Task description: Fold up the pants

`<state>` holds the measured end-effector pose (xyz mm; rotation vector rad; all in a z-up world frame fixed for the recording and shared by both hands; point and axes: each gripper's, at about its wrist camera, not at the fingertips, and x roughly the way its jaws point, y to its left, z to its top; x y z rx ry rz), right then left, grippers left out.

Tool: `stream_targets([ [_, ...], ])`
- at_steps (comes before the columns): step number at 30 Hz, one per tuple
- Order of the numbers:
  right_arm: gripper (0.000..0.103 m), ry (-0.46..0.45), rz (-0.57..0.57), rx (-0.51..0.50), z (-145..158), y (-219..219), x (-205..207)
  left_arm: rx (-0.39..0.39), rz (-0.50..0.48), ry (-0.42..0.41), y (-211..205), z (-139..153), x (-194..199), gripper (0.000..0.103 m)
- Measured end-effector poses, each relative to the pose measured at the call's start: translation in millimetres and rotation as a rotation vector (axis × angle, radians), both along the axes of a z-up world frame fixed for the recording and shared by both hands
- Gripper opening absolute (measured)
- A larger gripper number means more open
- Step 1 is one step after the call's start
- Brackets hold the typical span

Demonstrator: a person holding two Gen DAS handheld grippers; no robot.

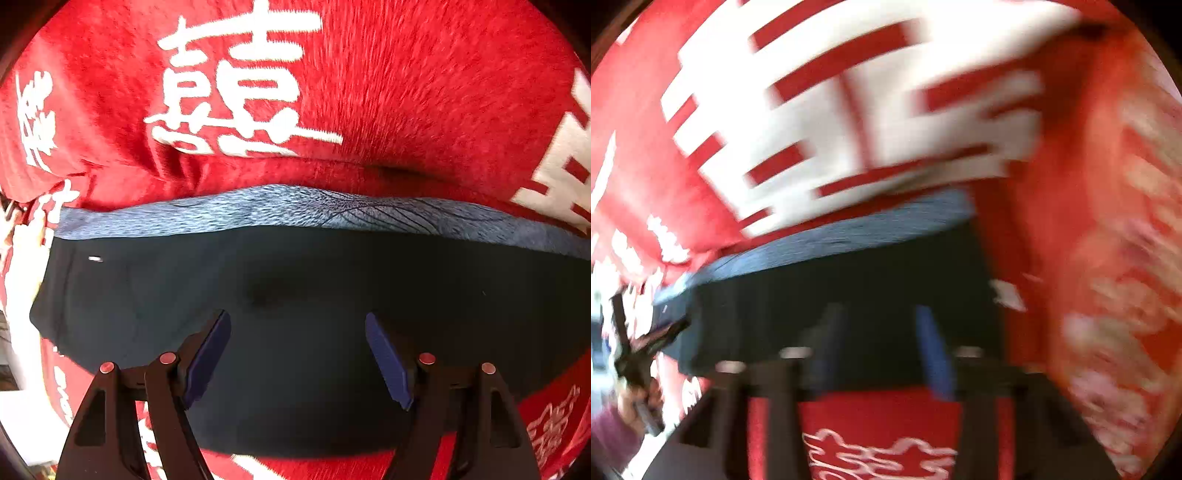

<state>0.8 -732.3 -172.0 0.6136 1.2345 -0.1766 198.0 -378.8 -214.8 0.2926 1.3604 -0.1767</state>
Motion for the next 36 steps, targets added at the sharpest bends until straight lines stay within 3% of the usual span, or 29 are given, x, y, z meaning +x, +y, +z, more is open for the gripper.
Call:
stream_targets([
  [1, 0.059, 0.000, 0.037, -0.008, -6.4, 10.3, 11.5, 0.020, 0.007, 0.004, 0.2, -12.3, 5.8, 0.077],
  [4, 0.057, 0.096, 0.097, -0.064, -43.0, 18.5, 33.3, 0.054, 0.041, -0.045, 10.8, -28.0, 15.5, 0.103],
  [5, 0.054, 0.120, 0.097, -0.081, -52.5, 14.7, 33.8, 0.031, 0.039, -0.025, 15.6, -29.7, 17.6, 0.103],
  [6, 0.054, 0.082, 0.086, -0.076, -51.7, 9.9, 30.1, 0.010, 0.044, -0.004, 21.7, -29.4, 19.0, 0.103],
  [10, 0.056, 0.113, -0.032, -0.069, -38.1, -10.7, 11.2, 0.039, 0.050, 0.019, 55.7, -12.0, 14.0, 0.103],
  [13, 0.058, 0.049, -0.021, 0.110, -22.5, 7.7, 3.8, -0.005, 0.065, 0.036, 86.5, 5.9, 7.8, 0.103],
  [15, 0.058, -0.012, 0.034, 0.279, -20.6, 42.9, 9.5, -0.020, 0.077, 0.034, 110.3, 17.3, 6.6, 0.103],
  [17, 0.058, -0.053, 0.100, 0.450, -23.1, 102.2, 21.1, -0.029, 0.082, 0.030, 135.7, 27.8, 8.1, 0.103],
  [21, 0.057, -0.058, 0.150, 0.685, -48.2, 219.2, 40.9, -0.003, 0.041, -0.006, 176.7, 31.4, 22.9, 0.103],
  [25, 0.057, -0.051, 0.098, 0.761, -78.9, 291.7, 60.2, 0.036, 0.012, -0.016, 221.0, 14.8, 52.1, 0.103],
  [28, 0.057, -0.036, 0.043, 0.739, -96.5, 322.3, 61.8, 0.063, -0.018, -0.048, 249.4, -0.2, 71.0, 0.103],
  [33, 0.057, -0.064, -0.019, 0.710, -95.2, 334.6, 53.6, 0.041, -0.011, -0.025, 281.7, -28.5, 80.3, 0.103],
  [36, 0.057, -0.060, -0.058, 0.710, -102.3, 338.9, 66.2, 0.014, -0.019, -0.034, 275.7, -24.7, 69.7, 0.103],
])
